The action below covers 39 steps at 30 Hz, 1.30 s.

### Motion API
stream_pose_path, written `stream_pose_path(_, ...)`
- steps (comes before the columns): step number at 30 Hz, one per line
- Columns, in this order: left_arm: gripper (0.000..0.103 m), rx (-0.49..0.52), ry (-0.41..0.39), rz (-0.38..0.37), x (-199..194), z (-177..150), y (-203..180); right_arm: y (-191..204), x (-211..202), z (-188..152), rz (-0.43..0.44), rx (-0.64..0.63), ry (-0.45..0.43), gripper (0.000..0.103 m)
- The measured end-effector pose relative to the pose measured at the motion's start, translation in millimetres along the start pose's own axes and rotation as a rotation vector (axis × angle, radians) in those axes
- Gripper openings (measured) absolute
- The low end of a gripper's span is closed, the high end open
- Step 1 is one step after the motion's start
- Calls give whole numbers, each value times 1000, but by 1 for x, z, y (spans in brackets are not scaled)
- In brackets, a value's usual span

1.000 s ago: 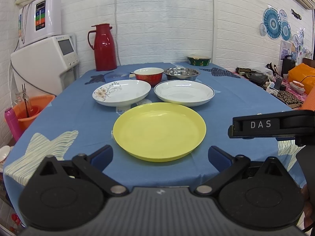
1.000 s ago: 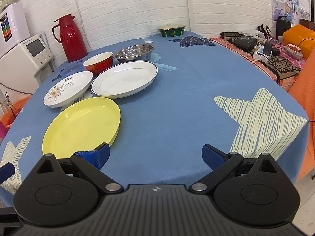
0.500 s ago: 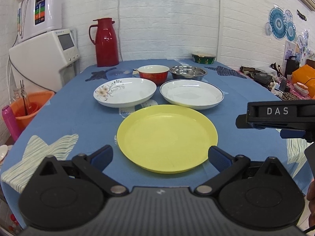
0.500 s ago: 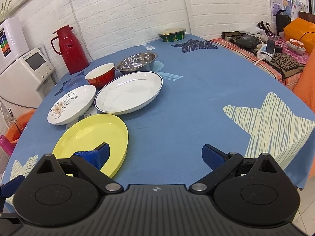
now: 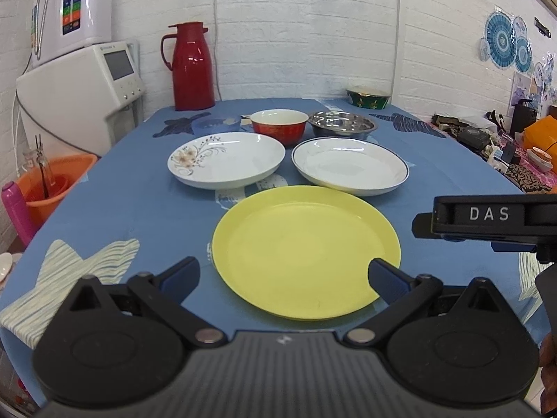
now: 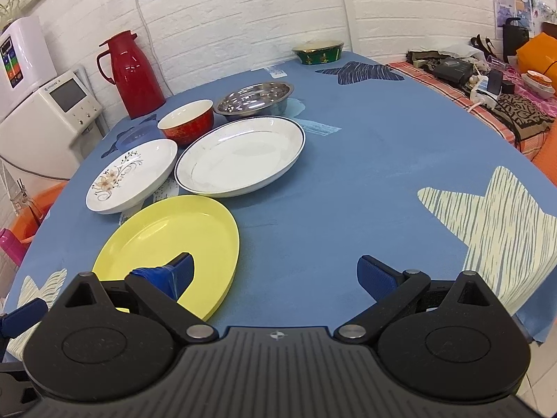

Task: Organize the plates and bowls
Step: 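Reach the left tool to the yellow plate rim and close on it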

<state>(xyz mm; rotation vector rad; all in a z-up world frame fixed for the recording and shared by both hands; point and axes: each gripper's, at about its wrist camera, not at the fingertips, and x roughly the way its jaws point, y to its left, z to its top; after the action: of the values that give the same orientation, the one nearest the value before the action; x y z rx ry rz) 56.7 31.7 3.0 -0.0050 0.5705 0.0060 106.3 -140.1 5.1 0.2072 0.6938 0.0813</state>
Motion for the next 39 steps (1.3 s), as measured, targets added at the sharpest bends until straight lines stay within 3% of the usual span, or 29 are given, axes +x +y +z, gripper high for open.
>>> stream_pose_path(7, 103, -5, 37, -18, 19, 20, 20, 6, 17, 11, 23, -50, 1, 88)
stream_pose_path(11, 103, -100, 101, -57, 39, 30, 62, 1, 38, 7, 82, -45, 60, 88)
stream_pose_path(15, 103, -164, 157, -38, 66, 36, 85, 8, 52, 7, 131, -65, 85, 88)
stream_pose_path(20, 102, -124, 208, -56, 94, 39, 75, 22, 66, 5, 194, -101, 118, 88)
stream_pose_path(29, 99, -48, 256, -13, 120, 34, 69, 53, 69, -16, 95, -334, 78, 89)
stream_pose_path(32, 99, -24, 250, -19, 121, 33, 68, 48, 66, -21, 111, -327, 49, 89)
stream_pose_path(35, 99, -13, 244, -34, 122, 34, 69, 54, 67, -17, 103, -328, 80, 89)
stream_pose_path(37, 92, 3, 229, -60, 120, 33, 66, 64, 67, -20, 157, -375, 86, 90)
stream_pose_path(39, 66, 14, 206, -103, 115, 32, 64, 69, 66, -24, 158, -383, 67, 88)
